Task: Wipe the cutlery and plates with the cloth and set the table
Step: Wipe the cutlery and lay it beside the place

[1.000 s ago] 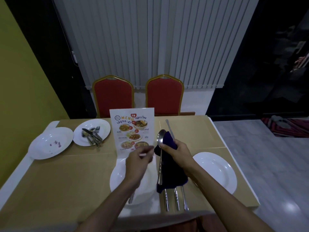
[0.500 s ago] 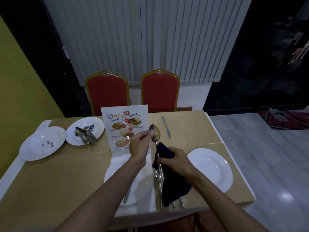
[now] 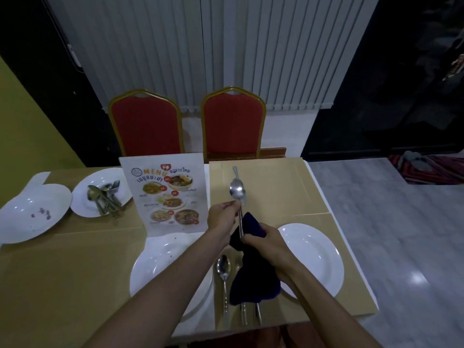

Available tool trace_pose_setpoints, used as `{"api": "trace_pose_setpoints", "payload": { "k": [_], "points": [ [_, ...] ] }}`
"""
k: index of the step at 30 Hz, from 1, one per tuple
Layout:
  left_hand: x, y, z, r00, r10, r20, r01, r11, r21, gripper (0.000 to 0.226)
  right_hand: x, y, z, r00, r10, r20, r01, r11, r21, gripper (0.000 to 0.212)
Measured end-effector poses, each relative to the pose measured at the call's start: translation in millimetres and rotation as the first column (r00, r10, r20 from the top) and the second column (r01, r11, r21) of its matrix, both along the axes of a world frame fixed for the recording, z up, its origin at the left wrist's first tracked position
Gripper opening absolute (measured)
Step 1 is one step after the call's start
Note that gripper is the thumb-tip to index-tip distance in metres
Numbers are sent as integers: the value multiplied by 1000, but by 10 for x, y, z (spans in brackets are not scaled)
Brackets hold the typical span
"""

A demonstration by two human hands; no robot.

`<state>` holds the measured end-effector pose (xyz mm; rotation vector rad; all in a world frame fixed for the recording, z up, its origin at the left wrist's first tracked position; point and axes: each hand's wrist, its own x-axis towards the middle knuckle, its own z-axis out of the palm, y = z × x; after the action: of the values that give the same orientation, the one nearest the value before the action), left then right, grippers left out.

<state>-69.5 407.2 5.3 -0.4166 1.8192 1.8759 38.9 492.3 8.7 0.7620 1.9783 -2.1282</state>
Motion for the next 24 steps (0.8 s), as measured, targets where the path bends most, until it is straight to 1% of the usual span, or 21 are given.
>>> {"api": "trace_pose_setpoints", "payload": {
  "k": [1,3,4,5,7,8,9,10,11,12,13,14,15,16,17,18,19,21,22,23,24],
  "points": [
    [-80,75,-35,999,25,25,-26,999,20,11,-11,72,-30,1000,2,20,-2,1000,11,41],
    [-275,229,-96,994,84,71,-88,994,62,9,-62,244,-131,997,23,72,-30,995,93,41],
    [-382,300,-146,994,89,60,-92,994,56,11,-94,338,-196,995,35,97,-51,984,169,42],
    [-481,354,-198,998,53,20,-54,998,16,14,-130,428,-242,993,37,112,-65,964,259,43],
    [-643,439,-324,989,-95,-111,77,986,-150,18,-252,626,-327,994,23,108,-67,900,431,37],
    [-708,476,-390,964,-191,-183,139,955,-263,18,-336,735,-369,995,11,95,-57,865,499,33],
    [-791,521,-477,919,-304,-250,194,903,-384,18,-451,860,-415,996,3,84,-49,832,553,31],
    [-865,545,-570,849,-441,-292,238,811,-534,17,-561,969,-447,998,-4,68,-38,802,596,30],
    [-940,559,-647,746,-600,-290,254,658,-709,15,-667,1066,-467,998,-6,55,-30,777,628,31],
    [-1015,571,-711,615,-754,-232,231,453,-861,16,-766,1153,-494,999,-7,43,-22,759,650,32],
    [-1093,588,-771,471,-874,-121,172,225,-959,18,-852,1224,-519,999,-8,33,-16,749,663,33],
    [-1184,610,-835,336,-941,32,96,0,-995,20,-940,1289,-555,1000,-5,24,-13,743,670,33],
    [-1254,625,-876,227,-955,189,16,-191,-982,20,-1002,1331,-575,1000,-4,15,-7,741,671,33],
    [-1329,650,-932,150,-936,319,-52,-330,-943,21,-1075,1378,-617,1000,-4,9,-3,744,668,32],
    [-1418,703,-1009,103,-905,413,-104,-422,-901,22,-1160,1434,-675,1000,-6,11,-3,747,665,31],
    [-1494,737,-1078,73,-883,464,-141,-470,-871,24,-1230,1474,-726,1000,-5,12,-5,747,665,30],
    [-1554,754,-1130,54,-870,490,-166,-492,-855,24,-1288,1496,-765,1000,-1,14,-8,747,665,30],
    [-1637,744,-1243,48,-875,481,-181,-481,-857,24,-1382,1519,-854,1000,6,18,-17,750,661,31],
    [-1662,736,-1317,49,-891,452,-178,-453,-873,26,-1421,1534,-904,1000,3,22,-16,751,660,31],
    [-1666,723,-1395,61,-915,400,-155,-404,-901,30,-1458,1549,-947,1000,1,23,-16,752,659,32],
    [-1635,708,-1485,92,-942,322,-98,-331,-939,34,-1496,1568,-992,1000,4,25,-20,752,659,33]
  ]
}}
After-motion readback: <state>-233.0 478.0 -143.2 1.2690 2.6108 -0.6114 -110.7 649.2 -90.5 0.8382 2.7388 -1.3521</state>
